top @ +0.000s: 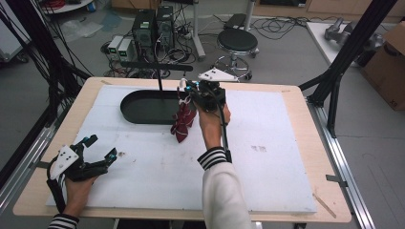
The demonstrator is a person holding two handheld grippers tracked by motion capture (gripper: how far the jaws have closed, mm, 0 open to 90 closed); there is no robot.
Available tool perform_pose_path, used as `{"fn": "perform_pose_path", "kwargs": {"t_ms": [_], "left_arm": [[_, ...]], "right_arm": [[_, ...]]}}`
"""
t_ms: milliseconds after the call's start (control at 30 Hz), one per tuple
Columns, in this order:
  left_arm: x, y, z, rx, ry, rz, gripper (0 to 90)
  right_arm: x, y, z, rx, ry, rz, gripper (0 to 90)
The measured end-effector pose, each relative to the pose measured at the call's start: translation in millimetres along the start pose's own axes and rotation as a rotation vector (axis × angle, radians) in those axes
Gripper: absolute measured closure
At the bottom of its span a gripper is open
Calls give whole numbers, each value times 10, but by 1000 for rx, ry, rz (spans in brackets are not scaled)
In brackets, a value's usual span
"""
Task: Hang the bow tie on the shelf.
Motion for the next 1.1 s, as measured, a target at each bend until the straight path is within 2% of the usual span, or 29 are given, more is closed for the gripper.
{"fn": "perform_pose_path", "kwargs": {"t_ms": [100, 200, 467, 667, 767, 867, 900, 1033, 1100], "left_arm": [[-2, -1, 0, 1, 1, 0, 107], [-3, 0, 1, 2, -3, 1, 108], [-4, -1, 1, 3, -5, 1, 107], [-4, -2, 2, 4, -4, 1, 107], [-4, -1, 4, 7, -6, 2, 107], [-5, -4, 5, 9, -6, 3, 107], [-5, -4, 5, 8, -6, 3, 107], [-8, -4, 3, 8, -8, 0, 107], [-8, -4, 4, 8, -8, 0, 107]], "right_arm": [[-26, 52, 46, -1, -7, 0, 875], [-90, 157, 133, 14, -19, 23, 875], [-156, 331, 260, 20, -20, 29, 875], [-208, 535, 344, 9, -28, 45, 874], [-219, 640, 357, 24, -33, 46, 874], [-186, 784, 342, 17, -24, 28, 875], [-186, 784, 342, 17, -24, 28, 875], [-191, 907, 352, -2, -65, -35, 874], [-185, 956, 386, 24, -82, -60, 874]]}}
Point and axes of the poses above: each handheld gripper's, and its own axes: y roughly forward along the jaws, z roughly out of its top, x roughly to its right, the point moved 10 cm from there along y, roughly forward along the jaws, and after that the axes turned 10 degrees about y, right-handed, at the moved point
